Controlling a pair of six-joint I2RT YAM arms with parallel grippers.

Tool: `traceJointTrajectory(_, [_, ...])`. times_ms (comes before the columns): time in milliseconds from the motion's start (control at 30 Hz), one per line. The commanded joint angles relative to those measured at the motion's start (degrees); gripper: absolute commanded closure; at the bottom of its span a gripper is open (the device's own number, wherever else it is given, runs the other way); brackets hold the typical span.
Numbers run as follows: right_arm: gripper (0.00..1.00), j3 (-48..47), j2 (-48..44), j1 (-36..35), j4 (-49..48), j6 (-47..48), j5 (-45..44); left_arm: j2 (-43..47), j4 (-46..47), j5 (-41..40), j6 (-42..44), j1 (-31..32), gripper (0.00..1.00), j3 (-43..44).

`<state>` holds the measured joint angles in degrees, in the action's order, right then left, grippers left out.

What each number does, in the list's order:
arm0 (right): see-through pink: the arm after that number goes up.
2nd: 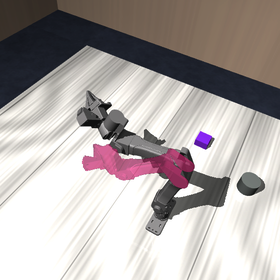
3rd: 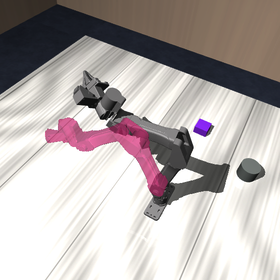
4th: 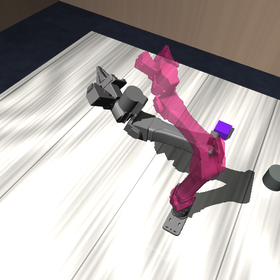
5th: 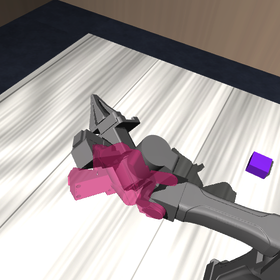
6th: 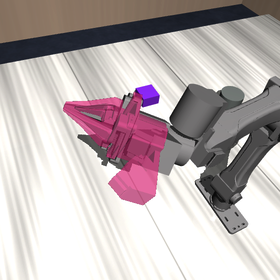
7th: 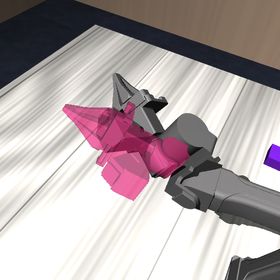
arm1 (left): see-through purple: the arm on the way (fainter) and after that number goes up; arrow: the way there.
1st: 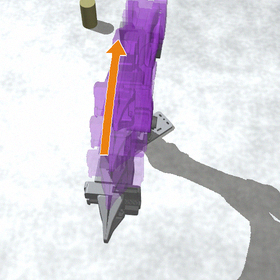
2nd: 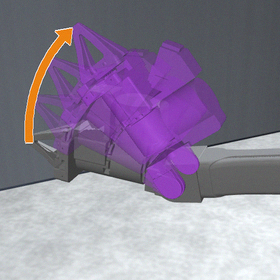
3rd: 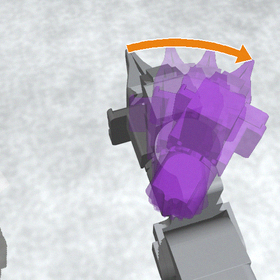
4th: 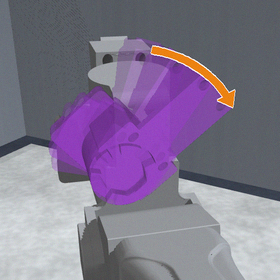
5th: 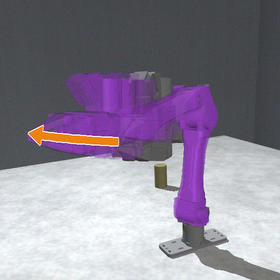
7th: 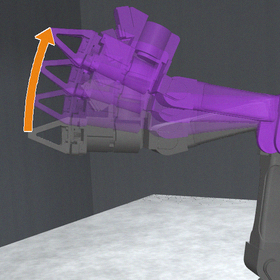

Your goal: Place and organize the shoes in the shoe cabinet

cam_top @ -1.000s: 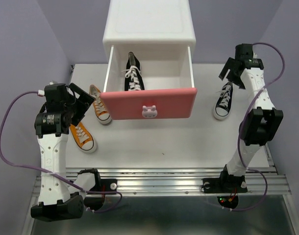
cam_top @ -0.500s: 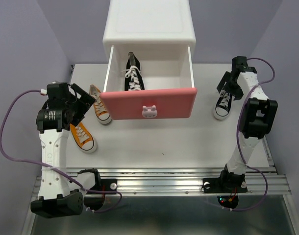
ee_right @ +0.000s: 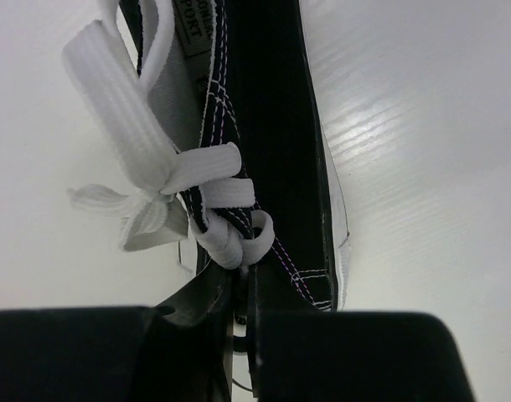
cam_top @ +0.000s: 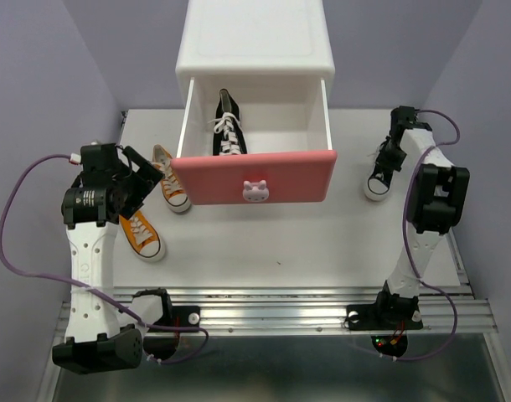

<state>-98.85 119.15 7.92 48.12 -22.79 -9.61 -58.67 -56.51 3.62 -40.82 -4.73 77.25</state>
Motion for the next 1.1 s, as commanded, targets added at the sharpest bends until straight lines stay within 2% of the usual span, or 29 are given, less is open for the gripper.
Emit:
traceJointTrajectory(0, [0.99,-6.4,-10.8,0.4,-5.4,4.1,1.6,1.9,1.1,0.5,-0.1,-0.4,0.01,1.2])
traceJointTrajectory(233, [0.99,-17.7,-21.0,0.4,-7.9,5.0,8.8,2.3,2.8,1.8,-0.9,-0.4,0.01,1.3])
traceJointTrajectory(333, [0.99,-23.7,-24.0,0.4,-10.4,1.9,20.7,2.2,3.5,2.7,-1.2,-0.4,0.01,1.8])
traceJointTrajectory(367, [0.99,-25.2,-25.3,0.4,-12.8,-2.1,28.3,1.9,3.9,2.9,-1.1,-0.4,0.01,2.0])
traceJointTrajectory(433, [0.99,-24.0,-27.2,0.4,-18.0,-8.0,35.4,1.7,4.0,3.0,-0.8,-0.4,0.01,2.6])
traceJointTrajectory(467, [0.99,-22.5,-28.4,0.4,-26.8,-15.2,41.4,1.5,4.2,2.9,-0.7,-0.3,0.01,2.8])
traceJointTrajectory(500, [0.99,-18.0,-31.1,0.4,-33.0,-19.3,43.9,1.3,4.2,3.0,-0.3,-0.4,0.01,3.2])
traceJointTrajectory(533, [0.99,-15.9,-32.2,0.4,-45.4,-27.9,47.0,0.8,4.2,3.2,-0.1,-0.3,0.01,3.3])
traceJointTrajectory(633, [0.99,-15.8,-31.4,0.4,-59.9,-42.0,51.9,-0.2,4.2,4.0,0.5,-0.4,0.01,3.8])
traceJointTrajectory(700, [0.99,-22.7,-28.2,-2.3,-56.9,-42.3,53.9,-0.4,4.3,4.2,0.6,-0.4,0.01,3.8])
traceJointTrajectory(733, [0.99,-31.2,-24.5,-6.0,-54.7,-40.0,55.5,-0.4,4.4,4.3,0.6,-0.4,0.01,3.6])
traceJointTrajectory(800, [0.99,-40.7,-20.9,-10.1,-50.1,-39.7,56.5,-0.5,4.7,4.5,0.5,-0.3,0.01,3.4])
traceJointTrajectory(900, [0.99,-41.5,-18.7,-18.9,-53.2,-42.0,56.2,-0.7,4.7,4.5,0.3,-0.4,0.01,3.6])
traceJointTrajectory(967, [0.99,-38.2,-20.3,-24.8,-53.7,-40.4,54.1,-0.8,4.2,3.9,0.2,-0.4,0.01,3.8])
traceJointTrajectory(1067, [0.99,-34.1,-22.7,-31.0,-48.7,-36.0,52.6,-0.5,3.6,3.4,0.2,-0.4,0.01,3.5])
